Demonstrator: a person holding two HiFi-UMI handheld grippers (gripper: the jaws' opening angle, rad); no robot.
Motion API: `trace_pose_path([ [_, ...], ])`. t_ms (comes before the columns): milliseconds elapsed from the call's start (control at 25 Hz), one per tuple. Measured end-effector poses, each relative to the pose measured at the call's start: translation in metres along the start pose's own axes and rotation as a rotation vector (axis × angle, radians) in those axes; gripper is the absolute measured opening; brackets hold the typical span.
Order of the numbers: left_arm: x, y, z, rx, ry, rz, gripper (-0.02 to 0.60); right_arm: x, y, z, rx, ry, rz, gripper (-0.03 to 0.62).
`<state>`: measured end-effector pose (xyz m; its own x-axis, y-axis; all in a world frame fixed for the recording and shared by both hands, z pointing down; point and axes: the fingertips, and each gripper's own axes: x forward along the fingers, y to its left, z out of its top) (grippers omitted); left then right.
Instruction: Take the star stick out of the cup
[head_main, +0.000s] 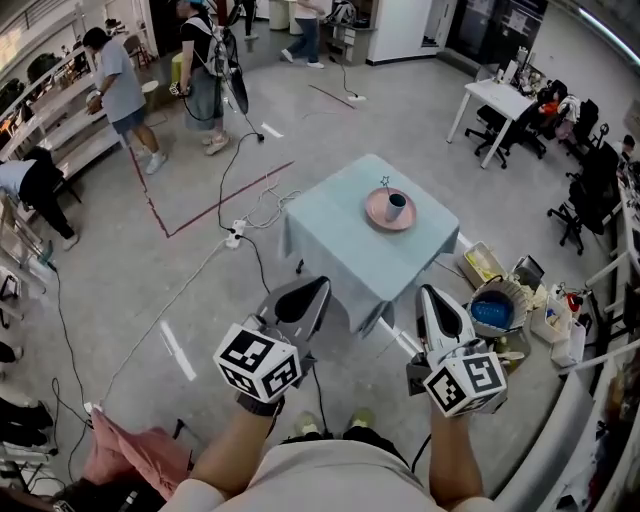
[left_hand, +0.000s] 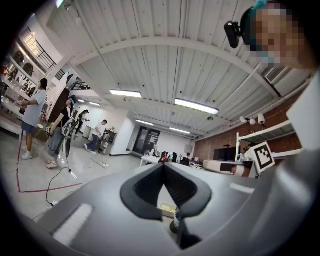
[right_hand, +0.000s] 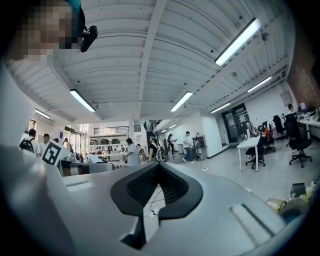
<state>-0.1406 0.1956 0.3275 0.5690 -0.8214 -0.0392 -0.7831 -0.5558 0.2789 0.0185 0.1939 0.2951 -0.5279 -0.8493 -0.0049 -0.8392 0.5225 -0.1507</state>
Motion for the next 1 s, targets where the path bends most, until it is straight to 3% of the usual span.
trace_pose_path([
  [440,0.003,0.018,-0.009,-0.014,0.009,-0.021,0.006,0.010,0.009,-0.006,-0.017,0.003,-0.017,0.006],
  [1000,0.094,0.046,-0.014,0.002,0.050,-0.005,0.006,0.082,-0.057,-0.006,0.019,-0.004,0.031,0.006],
])
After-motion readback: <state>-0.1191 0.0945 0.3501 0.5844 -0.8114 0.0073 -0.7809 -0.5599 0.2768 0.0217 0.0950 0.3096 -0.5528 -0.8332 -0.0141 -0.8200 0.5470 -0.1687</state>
